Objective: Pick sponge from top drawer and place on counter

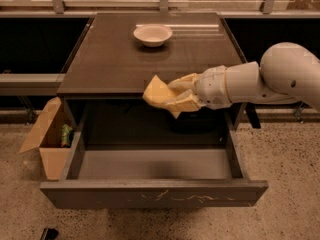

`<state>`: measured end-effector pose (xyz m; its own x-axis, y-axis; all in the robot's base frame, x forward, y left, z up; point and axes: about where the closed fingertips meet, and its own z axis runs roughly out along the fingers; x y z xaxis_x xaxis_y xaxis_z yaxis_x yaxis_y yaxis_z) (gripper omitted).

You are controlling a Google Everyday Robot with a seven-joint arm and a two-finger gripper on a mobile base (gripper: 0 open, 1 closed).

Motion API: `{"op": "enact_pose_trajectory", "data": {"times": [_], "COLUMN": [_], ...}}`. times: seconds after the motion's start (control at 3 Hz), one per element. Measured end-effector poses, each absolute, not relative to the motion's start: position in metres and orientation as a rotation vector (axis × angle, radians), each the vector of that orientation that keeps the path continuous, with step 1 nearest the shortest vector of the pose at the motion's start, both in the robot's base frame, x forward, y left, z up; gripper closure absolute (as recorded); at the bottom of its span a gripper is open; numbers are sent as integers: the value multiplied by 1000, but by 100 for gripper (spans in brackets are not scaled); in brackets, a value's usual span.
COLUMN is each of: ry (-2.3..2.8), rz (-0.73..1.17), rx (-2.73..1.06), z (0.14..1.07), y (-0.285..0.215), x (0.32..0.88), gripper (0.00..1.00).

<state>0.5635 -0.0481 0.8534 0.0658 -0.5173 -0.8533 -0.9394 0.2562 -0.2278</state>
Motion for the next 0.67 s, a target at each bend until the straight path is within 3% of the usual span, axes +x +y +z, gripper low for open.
{"op": "enact_pose_trajectory", "data": {"times": [0.67], "ry": [1557], "rz": [415], "rx": [-1281], "z": [931], "y": [-100], "x": [613], "gripper": [100]}}
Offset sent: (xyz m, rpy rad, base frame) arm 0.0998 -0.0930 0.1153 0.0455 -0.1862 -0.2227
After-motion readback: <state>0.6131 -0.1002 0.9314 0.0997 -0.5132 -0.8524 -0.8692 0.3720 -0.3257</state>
